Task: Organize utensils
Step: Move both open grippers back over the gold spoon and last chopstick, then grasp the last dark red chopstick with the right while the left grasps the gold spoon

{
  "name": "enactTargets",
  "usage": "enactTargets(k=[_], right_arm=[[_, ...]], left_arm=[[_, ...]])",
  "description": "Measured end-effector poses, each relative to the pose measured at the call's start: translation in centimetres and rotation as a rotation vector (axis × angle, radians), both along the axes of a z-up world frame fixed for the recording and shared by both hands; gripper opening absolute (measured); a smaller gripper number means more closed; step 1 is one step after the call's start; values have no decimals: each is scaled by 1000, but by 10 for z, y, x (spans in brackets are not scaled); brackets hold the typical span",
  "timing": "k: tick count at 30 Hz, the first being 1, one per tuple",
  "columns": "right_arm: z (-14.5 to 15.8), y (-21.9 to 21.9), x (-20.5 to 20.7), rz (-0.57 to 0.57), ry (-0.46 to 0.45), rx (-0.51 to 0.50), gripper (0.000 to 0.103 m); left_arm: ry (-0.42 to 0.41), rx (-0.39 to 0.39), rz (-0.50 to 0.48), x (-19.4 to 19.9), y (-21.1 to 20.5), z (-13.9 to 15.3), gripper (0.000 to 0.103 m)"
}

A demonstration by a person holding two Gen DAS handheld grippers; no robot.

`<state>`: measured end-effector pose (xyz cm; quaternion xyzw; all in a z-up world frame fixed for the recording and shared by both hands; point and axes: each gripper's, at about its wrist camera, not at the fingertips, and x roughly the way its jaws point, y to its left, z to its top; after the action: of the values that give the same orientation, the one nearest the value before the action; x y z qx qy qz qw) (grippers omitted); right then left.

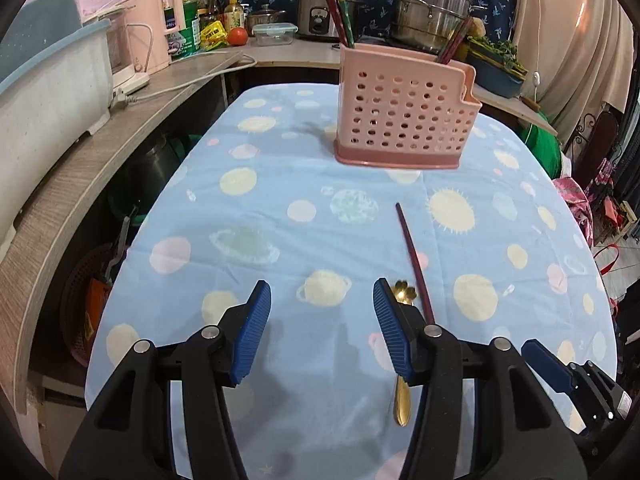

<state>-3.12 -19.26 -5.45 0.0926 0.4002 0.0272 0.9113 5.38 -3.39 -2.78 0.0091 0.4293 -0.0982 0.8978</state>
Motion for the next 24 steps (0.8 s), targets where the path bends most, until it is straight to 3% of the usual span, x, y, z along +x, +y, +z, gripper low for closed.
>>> enactTargets(k=[12,20,24], right_arm=[[-27,27,-7,67,56,-11,29],[-35,37,-8,85,54,-78,11],[-36,30,-10,72,44,-81,7]], left_arm=[[68,37,-8,-19,4,-29,51],[91,37,-22,-24,4,-36,51],[106,30,-33,-25,2,-38,51]])
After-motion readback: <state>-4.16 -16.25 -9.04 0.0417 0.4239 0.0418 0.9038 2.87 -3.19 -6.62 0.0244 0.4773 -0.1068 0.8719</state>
